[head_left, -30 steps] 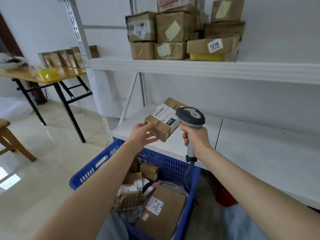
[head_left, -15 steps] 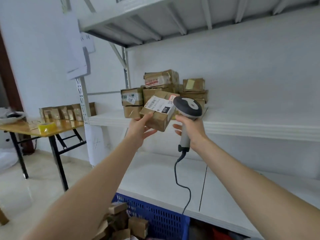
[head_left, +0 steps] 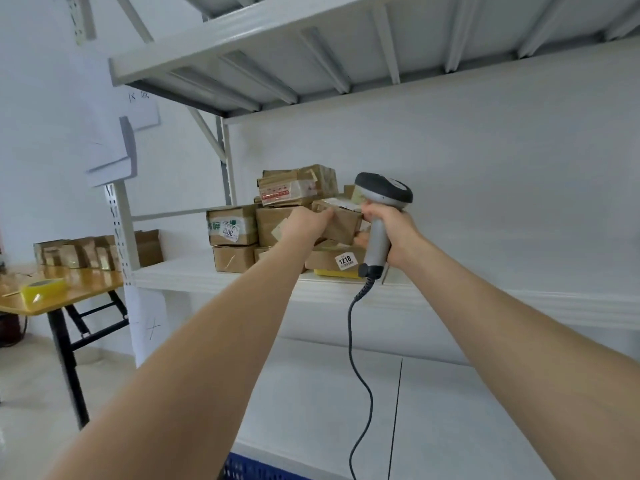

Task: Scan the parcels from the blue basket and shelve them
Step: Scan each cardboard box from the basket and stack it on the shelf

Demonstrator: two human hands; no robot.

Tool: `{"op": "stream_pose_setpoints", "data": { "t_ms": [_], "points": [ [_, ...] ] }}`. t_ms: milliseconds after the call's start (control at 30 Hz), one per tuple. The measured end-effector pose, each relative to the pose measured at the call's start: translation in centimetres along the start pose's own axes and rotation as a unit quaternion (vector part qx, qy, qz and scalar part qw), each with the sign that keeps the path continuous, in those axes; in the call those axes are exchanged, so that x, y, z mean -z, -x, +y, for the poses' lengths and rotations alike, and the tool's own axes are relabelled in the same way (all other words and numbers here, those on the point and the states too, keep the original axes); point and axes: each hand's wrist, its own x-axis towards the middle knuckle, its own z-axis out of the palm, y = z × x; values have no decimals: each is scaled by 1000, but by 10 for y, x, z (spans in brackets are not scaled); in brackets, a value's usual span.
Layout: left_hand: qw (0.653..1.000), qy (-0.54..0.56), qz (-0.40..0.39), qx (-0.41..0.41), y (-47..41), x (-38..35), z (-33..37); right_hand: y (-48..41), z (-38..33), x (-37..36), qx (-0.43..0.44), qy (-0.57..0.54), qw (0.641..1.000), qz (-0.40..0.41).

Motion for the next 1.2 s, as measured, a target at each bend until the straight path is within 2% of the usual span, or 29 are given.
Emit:
{"op": "stream_pose_setpoints", "data": {
  "t_ms": [233, 333, 400, 467, 567, 867, 1200],
  "points": [
    [989, -147, -21, -26, -15, -25, -14, -29, 13, 6, -17, 28, 999, 6],
    [966, -223, -12, -133, -13, -29, -27, -29, 21, 14, -16, 27, 999, 32],
    [931, -276, 10, -240, -4, -30, -32, -28, 24, 21, -18, 17, 998, 50],
    [899, -318, 3, -302, 9, -33, -34, -27, 26, 28, -21, 9, 998, 57],
    [878, -375, -42, -296, 17, -44, -40, -25, 32, 34, -28, 9, 998, 53],
    [866, -416, -94, -259, -5, -57, -39, -36, 45, 46, -45, -10, 996, 74],
    [873, -398, -123, -254, -32, -71, -39, -52, 56, 47, -70, -13, 995, 74]
  ]
}}
